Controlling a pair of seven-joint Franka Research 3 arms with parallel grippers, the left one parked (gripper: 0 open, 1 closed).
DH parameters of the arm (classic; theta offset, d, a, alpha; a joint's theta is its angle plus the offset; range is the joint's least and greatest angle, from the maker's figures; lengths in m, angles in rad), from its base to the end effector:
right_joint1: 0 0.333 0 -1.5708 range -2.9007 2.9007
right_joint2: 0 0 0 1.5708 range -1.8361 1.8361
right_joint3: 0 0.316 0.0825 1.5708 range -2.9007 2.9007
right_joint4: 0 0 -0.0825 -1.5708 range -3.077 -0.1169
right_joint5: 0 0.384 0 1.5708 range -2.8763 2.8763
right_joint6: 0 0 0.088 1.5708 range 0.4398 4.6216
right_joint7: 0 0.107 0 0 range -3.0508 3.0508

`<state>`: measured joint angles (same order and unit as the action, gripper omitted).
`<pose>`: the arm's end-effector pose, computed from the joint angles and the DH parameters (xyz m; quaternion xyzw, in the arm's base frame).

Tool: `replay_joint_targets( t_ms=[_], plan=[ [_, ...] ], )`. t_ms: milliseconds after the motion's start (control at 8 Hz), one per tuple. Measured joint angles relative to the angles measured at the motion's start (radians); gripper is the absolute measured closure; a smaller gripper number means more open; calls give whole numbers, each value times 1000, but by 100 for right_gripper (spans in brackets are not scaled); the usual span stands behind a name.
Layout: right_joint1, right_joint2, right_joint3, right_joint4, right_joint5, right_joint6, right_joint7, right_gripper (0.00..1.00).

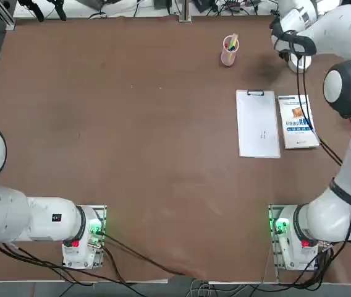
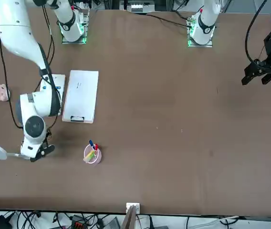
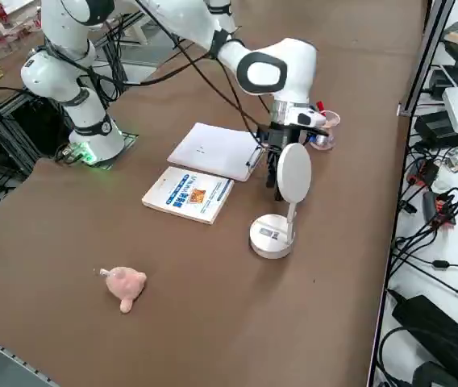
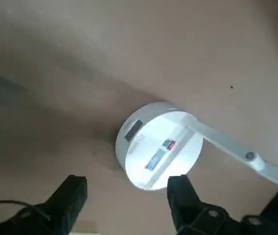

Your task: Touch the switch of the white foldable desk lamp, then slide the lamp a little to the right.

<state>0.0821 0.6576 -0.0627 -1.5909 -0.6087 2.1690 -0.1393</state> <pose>0.6935 -0.0029 0.2495 0.9298 0.2583 -0.0546 0.2565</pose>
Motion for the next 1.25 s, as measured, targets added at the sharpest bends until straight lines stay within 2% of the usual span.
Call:
replay_joint_targets(
  t_ms=[375,1250],
  plan=[
    [-26,-26,-29,-159,-9,314,33,0],
    [-77,-22,-36,-202,-13,436,56,0]
  ],
)
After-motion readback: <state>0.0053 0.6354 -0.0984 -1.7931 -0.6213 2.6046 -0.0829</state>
